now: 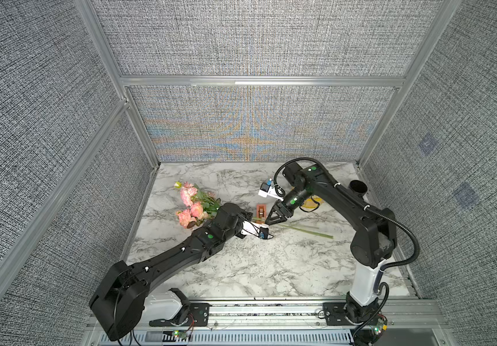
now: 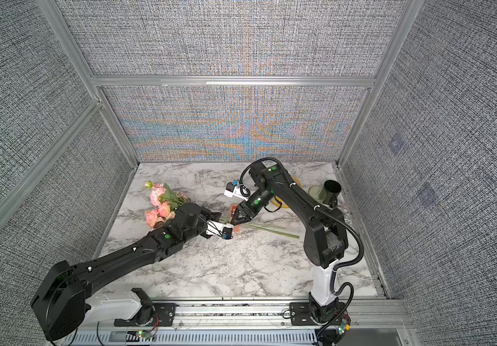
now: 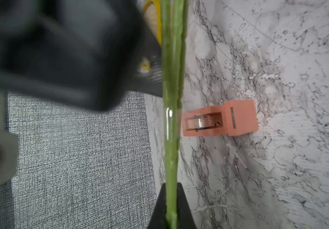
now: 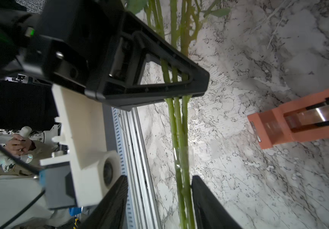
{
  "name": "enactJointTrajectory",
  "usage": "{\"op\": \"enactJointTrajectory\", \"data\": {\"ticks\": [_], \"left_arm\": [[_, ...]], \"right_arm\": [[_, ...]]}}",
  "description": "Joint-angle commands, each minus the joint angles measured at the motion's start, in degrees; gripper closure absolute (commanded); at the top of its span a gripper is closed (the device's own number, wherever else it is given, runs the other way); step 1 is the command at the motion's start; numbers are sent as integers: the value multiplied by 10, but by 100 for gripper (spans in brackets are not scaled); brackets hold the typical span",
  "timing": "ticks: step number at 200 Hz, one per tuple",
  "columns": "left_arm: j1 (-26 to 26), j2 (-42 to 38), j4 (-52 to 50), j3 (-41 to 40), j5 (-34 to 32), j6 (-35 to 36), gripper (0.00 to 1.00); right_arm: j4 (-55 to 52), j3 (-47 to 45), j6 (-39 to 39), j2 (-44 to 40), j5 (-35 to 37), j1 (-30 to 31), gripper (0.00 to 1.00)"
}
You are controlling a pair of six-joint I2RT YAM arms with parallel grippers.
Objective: Wrap bouquets with tape
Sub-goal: Wrap the tape around the bouquet.
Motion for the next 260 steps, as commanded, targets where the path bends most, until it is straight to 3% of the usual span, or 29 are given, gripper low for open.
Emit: {"op": "enactJointTrajectory", "data": {"ticks": [1,30,43,77,98,131,184,226,260], "left_arm": [[0,-2,27,0,-1,-4,100],[0,-7,24,-2,9,-12,100],[0,-10,14,0,13,-15,100],[0,-21,-10,7,25,-46,100],[0,-38,-27,7,30,-71,96],[0,-85,-65,9,31,-145,76],[9,-146,-115,13,41,-223,66],[29,-96,-231,79,87,-258,61],[42,-34,-268,115,133,-270,59]], "right_arm": [[-18,4,-13,7,13,1,45],[8,-5,-11,5,31,2,45],[26,-10,-7,2,41,2,51],[97,-36,12,-14,102,2,87],[159,-67,15,-43,122,2,100],[259,-121,1,-99,128,9,100],[425,-244,-87,-187,193,37,100],[617,-375,-134,-255,230,60,100],[782,-481,-181,-285,284,81,100]]}}
